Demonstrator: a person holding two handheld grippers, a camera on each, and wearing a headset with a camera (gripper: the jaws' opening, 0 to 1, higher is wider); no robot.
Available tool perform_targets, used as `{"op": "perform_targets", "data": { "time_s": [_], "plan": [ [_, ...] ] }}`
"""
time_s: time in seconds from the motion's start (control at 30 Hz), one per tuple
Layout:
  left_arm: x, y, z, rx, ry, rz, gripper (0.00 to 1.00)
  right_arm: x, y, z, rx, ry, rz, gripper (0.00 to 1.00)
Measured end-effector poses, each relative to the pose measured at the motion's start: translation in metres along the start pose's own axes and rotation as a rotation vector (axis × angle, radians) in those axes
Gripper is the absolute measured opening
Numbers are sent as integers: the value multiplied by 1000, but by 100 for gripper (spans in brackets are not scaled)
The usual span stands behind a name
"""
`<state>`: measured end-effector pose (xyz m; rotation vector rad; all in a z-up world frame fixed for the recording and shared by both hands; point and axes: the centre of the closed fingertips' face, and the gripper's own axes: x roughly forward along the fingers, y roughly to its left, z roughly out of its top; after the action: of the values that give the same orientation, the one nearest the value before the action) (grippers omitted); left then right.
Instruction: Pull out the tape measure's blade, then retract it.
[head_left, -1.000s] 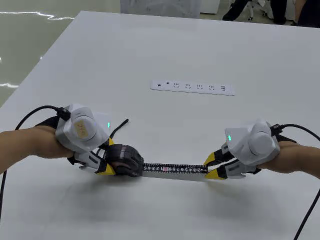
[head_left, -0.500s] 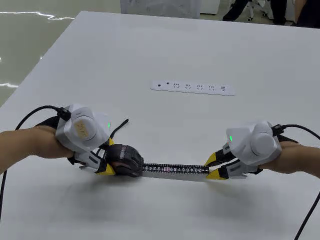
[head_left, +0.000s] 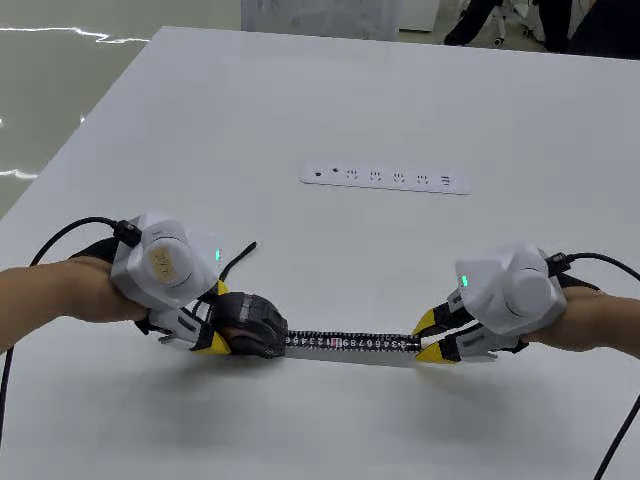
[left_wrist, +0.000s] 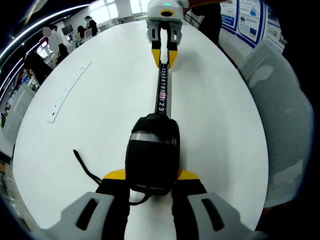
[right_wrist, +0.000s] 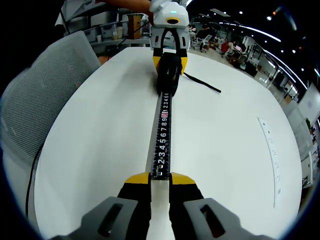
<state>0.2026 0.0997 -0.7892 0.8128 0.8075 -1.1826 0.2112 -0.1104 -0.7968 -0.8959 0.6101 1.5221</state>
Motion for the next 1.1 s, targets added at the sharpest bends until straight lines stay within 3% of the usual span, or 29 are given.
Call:
{"op": "perform_targets", "data": {
  "time_s": [1.1],
  "plan": [
    [0,-2,2,0,3,0,27,-6,2,-9,-4,12,-3,11]
  ]
}}
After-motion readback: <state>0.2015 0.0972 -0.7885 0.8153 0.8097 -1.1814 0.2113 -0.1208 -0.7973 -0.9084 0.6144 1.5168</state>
